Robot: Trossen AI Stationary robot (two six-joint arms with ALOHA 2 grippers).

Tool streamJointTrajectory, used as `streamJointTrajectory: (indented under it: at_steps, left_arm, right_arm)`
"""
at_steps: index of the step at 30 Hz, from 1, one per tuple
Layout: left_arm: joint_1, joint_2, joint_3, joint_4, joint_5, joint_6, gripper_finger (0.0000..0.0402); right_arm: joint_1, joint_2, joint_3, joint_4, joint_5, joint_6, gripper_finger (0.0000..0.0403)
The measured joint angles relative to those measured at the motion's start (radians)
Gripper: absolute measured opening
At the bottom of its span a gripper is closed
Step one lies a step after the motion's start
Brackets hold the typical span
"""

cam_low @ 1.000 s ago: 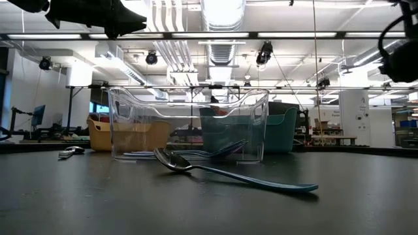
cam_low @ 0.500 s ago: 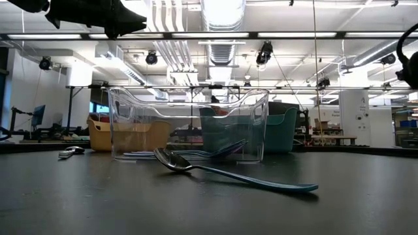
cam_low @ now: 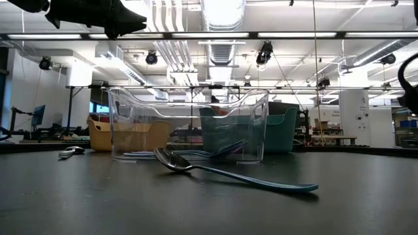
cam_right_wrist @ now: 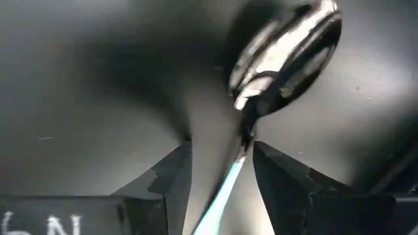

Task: Sort silverware by color (type)
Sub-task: Put the blue spoon into the yellow bin

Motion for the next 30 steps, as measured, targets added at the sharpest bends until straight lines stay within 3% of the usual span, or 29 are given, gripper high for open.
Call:
streamJointTrajectory:
  at_steps: [6, 17, 30]
  left_arm:
    - [0.000, 0.000, 0.000, 0.000, 0.000, 0.000, 0.0194]
    - [0.000, 0.000, 0.000, 0.000, 0.000, 0.000, 0.0194]
    - [0.000, 0.000, 0.000, 0.002, 0.000, 0.000, 0.0194]
  right_arm:
    - [-0.002, 0.060, 0.004, 0.036, -0.039, -0.065, 0.0114]
    - [-0.001, 0.060, 0.002, 0.048, -0.050, -0.069, 0.0017]
    - [0.000, -0.010, 0.086, -0.052, -0.018, -0.084, 0.0010]
